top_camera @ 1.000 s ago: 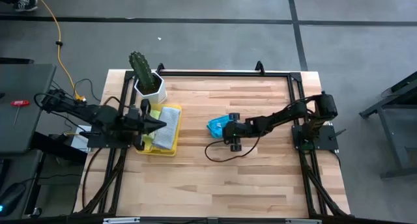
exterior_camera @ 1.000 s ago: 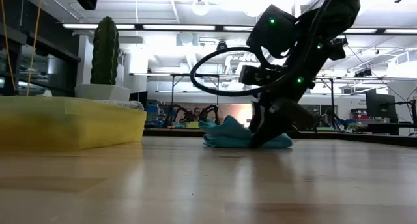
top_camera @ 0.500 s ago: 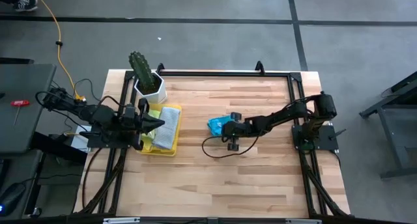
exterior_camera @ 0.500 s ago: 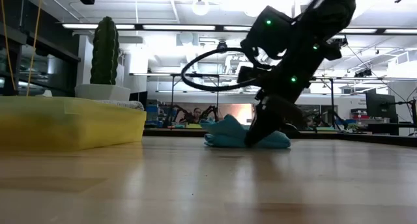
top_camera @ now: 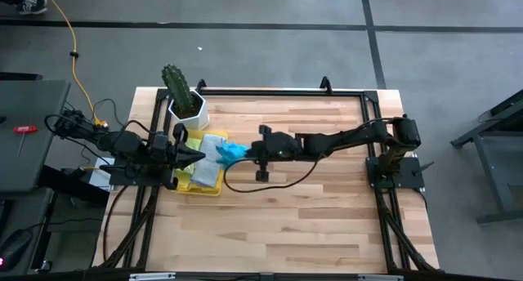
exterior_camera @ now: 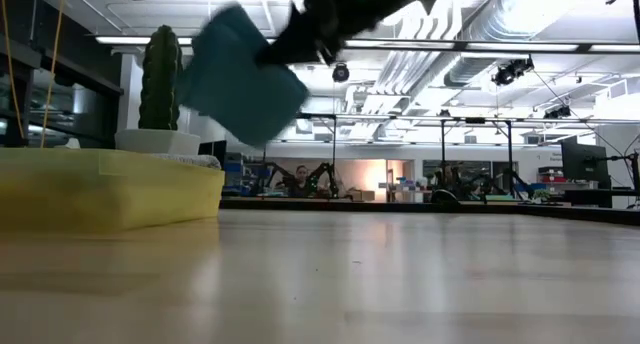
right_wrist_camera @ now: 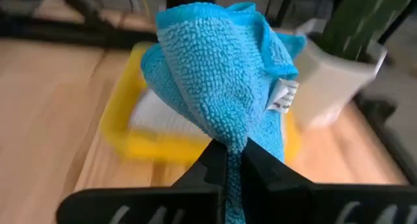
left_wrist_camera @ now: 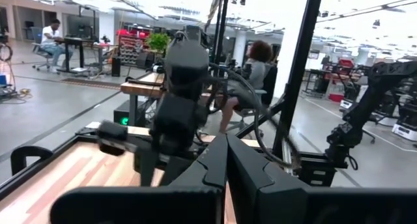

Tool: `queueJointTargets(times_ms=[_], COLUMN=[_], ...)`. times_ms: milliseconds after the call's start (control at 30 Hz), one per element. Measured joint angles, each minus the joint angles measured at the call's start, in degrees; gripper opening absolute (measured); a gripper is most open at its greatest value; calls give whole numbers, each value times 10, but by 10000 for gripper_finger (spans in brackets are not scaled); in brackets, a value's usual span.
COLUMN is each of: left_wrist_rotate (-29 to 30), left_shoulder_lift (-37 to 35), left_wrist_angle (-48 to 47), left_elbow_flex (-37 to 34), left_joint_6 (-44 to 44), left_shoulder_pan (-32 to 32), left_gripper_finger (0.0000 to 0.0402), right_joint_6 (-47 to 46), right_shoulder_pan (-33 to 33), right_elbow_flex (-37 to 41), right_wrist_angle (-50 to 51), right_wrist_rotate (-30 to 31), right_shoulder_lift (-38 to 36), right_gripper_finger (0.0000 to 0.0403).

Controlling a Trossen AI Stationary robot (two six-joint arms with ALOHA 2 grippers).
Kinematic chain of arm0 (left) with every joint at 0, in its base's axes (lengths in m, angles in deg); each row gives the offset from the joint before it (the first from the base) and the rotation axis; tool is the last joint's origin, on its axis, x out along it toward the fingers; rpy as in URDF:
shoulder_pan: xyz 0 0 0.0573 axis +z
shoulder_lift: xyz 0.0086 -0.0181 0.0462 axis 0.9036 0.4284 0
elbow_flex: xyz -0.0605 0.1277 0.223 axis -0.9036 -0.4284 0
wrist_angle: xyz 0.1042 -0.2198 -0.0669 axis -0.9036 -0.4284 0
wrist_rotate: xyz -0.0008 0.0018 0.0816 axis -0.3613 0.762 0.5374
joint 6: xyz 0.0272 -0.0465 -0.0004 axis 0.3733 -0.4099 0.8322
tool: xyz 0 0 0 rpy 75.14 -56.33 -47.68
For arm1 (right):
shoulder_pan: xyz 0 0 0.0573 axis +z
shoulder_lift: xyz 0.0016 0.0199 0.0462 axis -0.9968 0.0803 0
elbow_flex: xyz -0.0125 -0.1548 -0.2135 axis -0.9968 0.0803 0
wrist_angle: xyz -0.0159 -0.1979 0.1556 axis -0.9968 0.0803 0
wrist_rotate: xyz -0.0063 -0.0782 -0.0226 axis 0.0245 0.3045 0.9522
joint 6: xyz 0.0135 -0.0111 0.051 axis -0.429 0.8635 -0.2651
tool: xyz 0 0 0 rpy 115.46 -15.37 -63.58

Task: Fold microfiber towels
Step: Put the folded blue microfiber towel into the yellow bin

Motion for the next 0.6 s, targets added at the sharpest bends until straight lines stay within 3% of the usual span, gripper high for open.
queueJointTargets(times_ms=[200,400,600], left_wrist_rotate=[-1,-1,0], left_shoulder_lift=[0,2,2], left_wrist_angle=[5,27,30], left_elbow_flex=[0,0,0], left_joint_6=[0,13,22], left_shoulder_pan=[-1,-17,-35], left_gripper_finger=[0,0,0], right_joint_6=[17,12,44], right_shoulder_pan=[-13,-29,-37], right_elbow_flex=[-67,-171,-306], right_wrist_angle=[-42,-75,-79], right_wrist_rotate=[6,23,133], right_shoulder_lift=[53,157,255], right_gripper_finger=[1,0,0])
